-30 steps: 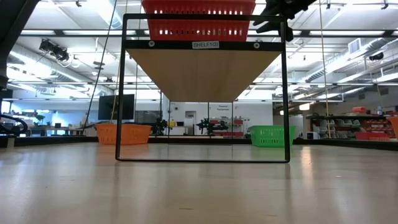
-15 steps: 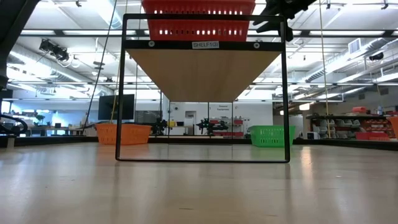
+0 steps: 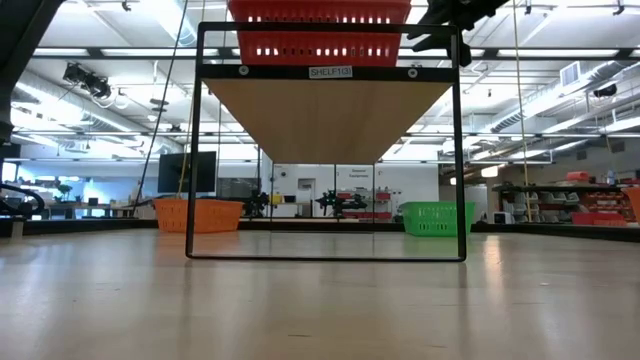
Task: Stack baskets on shelf by color
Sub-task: Stack the bottom green bin on top of the green bin on the shelf
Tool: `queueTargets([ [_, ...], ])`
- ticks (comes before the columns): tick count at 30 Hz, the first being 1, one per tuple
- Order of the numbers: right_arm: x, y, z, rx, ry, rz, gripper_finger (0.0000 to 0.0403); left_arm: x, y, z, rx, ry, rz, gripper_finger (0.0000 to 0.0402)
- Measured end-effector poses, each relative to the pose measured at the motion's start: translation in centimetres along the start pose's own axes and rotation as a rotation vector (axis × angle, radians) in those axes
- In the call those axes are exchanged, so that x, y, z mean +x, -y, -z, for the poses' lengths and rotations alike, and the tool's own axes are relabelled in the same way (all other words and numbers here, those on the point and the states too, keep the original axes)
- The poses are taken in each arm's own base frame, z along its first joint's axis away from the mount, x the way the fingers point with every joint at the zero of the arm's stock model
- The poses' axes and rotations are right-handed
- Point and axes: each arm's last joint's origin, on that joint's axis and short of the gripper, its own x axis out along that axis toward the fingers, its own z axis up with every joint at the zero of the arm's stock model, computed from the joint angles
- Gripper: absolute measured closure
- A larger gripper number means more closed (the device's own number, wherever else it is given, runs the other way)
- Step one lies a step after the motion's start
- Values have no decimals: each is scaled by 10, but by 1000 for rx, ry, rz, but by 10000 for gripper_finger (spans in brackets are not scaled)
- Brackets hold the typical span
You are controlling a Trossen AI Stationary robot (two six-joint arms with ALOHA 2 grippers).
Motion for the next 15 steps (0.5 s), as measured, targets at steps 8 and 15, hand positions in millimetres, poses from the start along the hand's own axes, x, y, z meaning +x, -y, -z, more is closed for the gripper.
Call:
queueTargets([
  [8, 0, 0, 0, 1, -1, 0, 288, 1, 0, 0, 40, 4, 2, 388],
  [15, 0, 0, 0, 4, -1, 1, 288, 1, 0, -1, 40, 10, 4, 379],
])
